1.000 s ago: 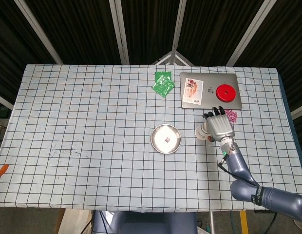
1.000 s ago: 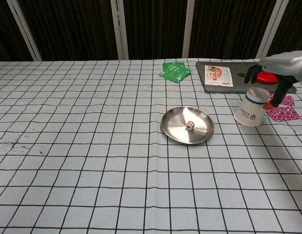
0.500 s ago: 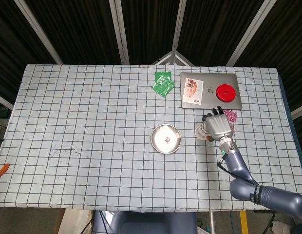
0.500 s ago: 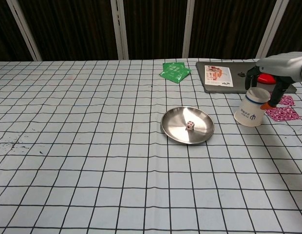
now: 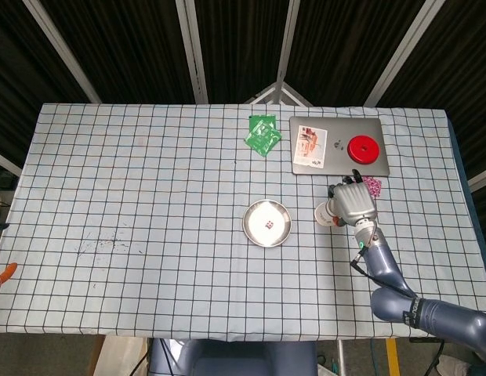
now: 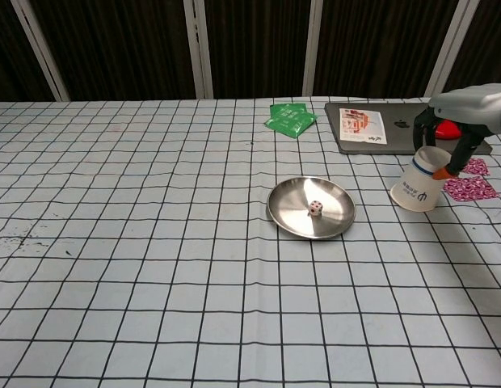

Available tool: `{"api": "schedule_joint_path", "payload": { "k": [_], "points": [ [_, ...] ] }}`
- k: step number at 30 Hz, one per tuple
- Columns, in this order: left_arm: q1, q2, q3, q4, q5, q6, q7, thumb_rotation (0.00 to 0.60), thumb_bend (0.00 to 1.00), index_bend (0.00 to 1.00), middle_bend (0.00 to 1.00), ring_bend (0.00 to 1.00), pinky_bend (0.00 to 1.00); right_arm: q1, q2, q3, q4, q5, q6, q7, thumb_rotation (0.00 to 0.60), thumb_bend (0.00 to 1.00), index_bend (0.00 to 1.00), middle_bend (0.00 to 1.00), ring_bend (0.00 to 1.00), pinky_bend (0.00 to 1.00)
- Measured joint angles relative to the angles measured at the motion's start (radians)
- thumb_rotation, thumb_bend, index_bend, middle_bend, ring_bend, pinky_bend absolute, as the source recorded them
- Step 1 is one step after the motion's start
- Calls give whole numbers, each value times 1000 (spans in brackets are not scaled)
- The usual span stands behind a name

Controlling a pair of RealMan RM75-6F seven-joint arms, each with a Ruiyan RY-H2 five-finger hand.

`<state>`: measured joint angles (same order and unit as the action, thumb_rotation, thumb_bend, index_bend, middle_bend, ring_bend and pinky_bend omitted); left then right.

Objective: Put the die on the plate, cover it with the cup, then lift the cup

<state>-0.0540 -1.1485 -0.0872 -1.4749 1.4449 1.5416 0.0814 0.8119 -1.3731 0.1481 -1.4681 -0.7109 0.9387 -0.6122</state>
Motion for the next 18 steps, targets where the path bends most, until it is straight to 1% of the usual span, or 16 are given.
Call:
{"api": "schedule_joint_path", "payload": {
  "k": [4,8,12,18],
  "points": [
    [-1,0,0,1,-2,-4,-1,600,286,243,0,0,0,-2,-1,-2,3,-15,0,12,600,255,475,524,281,0],
    [-2,2,2,0,2,-6,-8,600,286,243,0,0,0,-3,1,1,-1,-39,6,25,600,291,511,579,328,0],
    [-3,5,2,-1,2,-6,-15,600,286,243,0,0,0,-3,15,7,-31,-62,29,25,600,325,532,586,333,0],
    [-3,14,3,-6,14,-2,-42,600,286,243,0,0,0,7,59,17,-135,-63,69,-29,600,357,538,586,333,0]
  ]
}}
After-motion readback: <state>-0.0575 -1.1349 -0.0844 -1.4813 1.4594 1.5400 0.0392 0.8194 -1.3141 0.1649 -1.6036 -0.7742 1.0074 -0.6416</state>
